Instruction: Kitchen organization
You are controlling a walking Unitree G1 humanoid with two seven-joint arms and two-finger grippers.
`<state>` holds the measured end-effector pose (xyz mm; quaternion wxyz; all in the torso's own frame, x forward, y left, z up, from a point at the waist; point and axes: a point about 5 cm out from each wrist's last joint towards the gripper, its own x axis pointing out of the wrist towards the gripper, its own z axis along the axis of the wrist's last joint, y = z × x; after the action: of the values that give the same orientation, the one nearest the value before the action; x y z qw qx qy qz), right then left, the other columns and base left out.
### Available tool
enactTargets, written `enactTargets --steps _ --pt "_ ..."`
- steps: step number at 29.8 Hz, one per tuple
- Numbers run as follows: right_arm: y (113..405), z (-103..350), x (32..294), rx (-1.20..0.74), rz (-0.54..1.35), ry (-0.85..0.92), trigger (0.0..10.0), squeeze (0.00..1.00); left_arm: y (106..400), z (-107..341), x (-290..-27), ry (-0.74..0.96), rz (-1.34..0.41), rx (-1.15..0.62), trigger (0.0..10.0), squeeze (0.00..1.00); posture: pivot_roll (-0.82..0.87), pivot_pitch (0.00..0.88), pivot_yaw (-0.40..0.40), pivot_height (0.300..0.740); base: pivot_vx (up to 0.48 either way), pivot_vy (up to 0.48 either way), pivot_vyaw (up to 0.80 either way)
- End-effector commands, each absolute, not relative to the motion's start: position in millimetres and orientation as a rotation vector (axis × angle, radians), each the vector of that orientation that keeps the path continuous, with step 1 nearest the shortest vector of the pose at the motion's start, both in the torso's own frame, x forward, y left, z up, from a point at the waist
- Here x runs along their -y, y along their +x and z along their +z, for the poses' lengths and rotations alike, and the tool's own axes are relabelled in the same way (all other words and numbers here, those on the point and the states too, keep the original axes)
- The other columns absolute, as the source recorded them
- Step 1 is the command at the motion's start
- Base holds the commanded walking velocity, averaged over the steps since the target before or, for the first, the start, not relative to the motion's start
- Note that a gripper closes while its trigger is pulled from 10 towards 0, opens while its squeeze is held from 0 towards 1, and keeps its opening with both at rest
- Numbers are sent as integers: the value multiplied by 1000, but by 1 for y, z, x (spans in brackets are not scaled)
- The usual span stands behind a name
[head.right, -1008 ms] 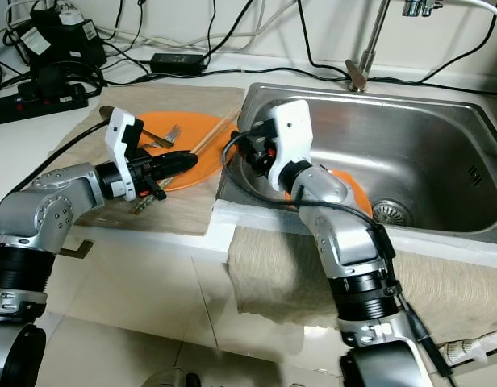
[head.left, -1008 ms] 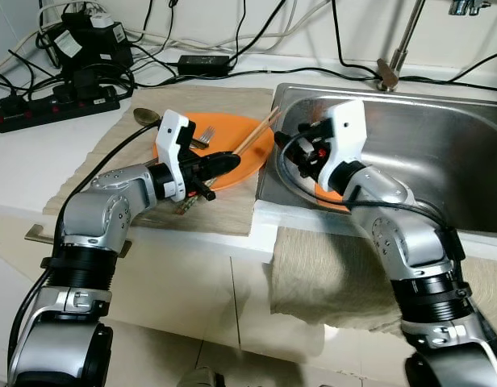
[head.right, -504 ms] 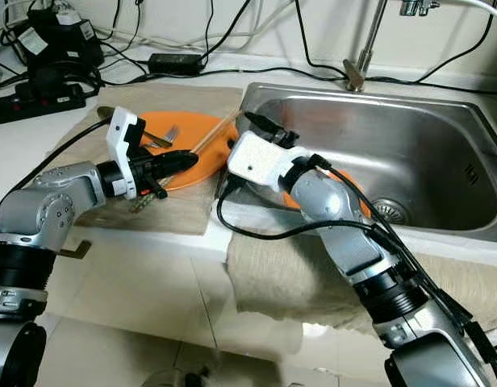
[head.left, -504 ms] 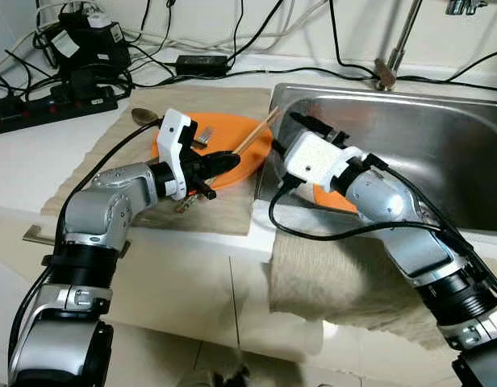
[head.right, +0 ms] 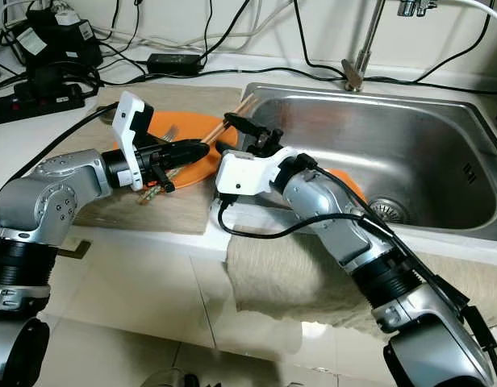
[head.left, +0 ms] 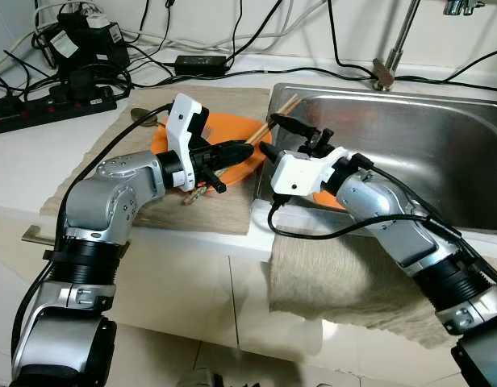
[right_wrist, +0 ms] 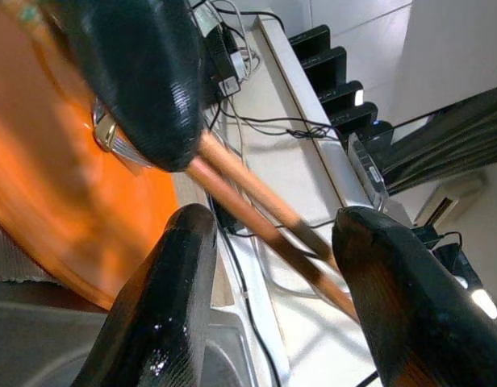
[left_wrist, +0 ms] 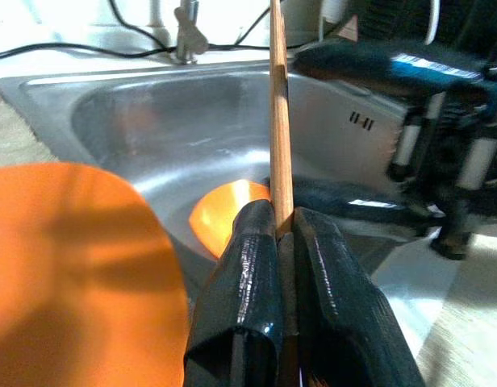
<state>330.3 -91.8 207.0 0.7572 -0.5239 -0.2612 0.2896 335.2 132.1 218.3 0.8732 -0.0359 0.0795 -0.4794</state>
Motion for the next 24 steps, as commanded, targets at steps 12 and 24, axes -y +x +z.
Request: enactTargets --steps 12,24 --pt "340 213 90 659 606 -1228 10000 0 317 226 -121 -35 -1128 -148 0 0 57 0 31 740 0 0 0" --pt "345 204 86 634 607 -1164 0 0 314 233 -118 -38 -1148 -125 0 0 57 0 30 740 0 0 0"
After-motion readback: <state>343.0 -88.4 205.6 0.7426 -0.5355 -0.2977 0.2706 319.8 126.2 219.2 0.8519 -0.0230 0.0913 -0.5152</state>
